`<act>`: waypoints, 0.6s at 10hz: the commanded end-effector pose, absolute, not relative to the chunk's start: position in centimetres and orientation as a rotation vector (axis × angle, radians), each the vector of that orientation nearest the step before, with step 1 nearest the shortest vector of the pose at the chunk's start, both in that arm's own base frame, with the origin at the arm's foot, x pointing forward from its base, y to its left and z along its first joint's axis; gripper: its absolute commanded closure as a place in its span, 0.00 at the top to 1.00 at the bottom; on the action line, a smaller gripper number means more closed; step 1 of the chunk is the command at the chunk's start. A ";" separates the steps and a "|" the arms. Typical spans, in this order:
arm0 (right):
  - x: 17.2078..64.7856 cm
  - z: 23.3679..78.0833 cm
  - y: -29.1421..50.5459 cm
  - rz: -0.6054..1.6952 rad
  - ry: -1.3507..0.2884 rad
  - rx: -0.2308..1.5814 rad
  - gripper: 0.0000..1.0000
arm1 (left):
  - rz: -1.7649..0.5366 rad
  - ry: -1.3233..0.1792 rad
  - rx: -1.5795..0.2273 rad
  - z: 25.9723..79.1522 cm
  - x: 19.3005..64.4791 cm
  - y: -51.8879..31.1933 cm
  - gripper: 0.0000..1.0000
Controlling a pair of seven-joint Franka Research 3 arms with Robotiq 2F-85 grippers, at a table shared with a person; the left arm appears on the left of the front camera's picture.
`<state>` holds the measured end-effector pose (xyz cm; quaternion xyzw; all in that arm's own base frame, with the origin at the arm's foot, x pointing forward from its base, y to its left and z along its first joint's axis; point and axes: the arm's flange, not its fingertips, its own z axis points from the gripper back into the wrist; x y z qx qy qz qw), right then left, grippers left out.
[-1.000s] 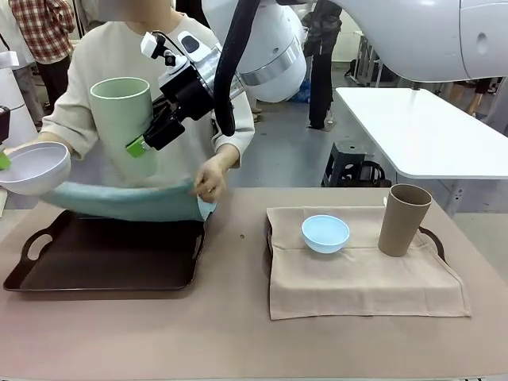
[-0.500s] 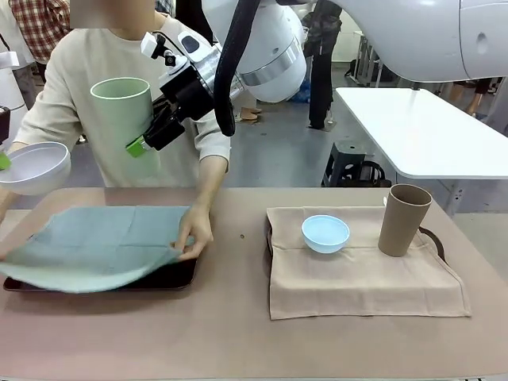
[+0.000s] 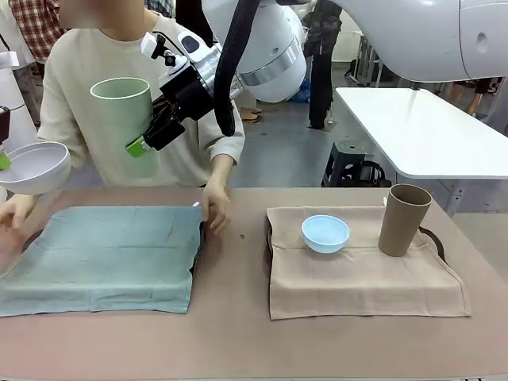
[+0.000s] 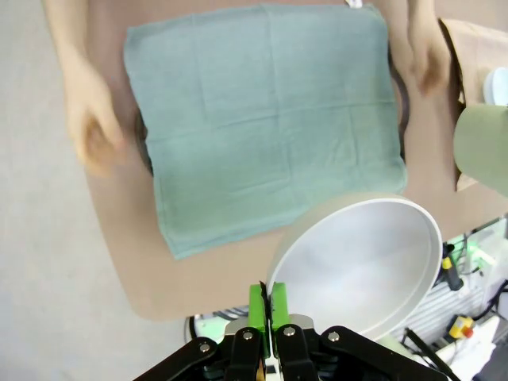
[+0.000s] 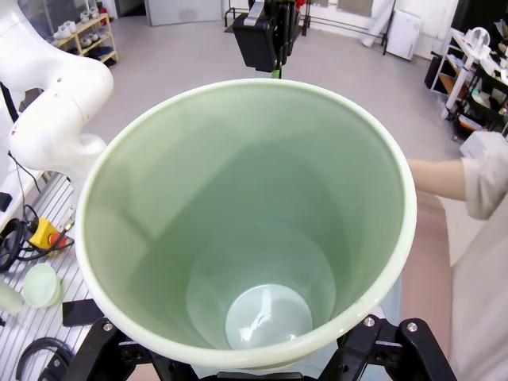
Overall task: Set up a tray with a mat and arrange the tableware.
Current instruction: Place the Picnic Bowl and Reusable plastic cup back onto the Handle tray in front of the human's position.
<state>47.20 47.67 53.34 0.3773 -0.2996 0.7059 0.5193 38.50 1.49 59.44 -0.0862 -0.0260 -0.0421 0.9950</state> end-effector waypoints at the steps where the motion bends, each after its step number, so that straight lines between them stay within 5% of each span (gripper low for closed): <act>1: 47.0 53.5 47.5 1.691 -0.717 0.896 0.00 | -0.082 -0.056 -0.172 59.6 38.5 1.5 0.00; 6: 47.0 53.5 47.5 1.691 -0.717 0.896 0.00 | -0.082 -0.056 -0.172 59.6 38.5 1.5 0.00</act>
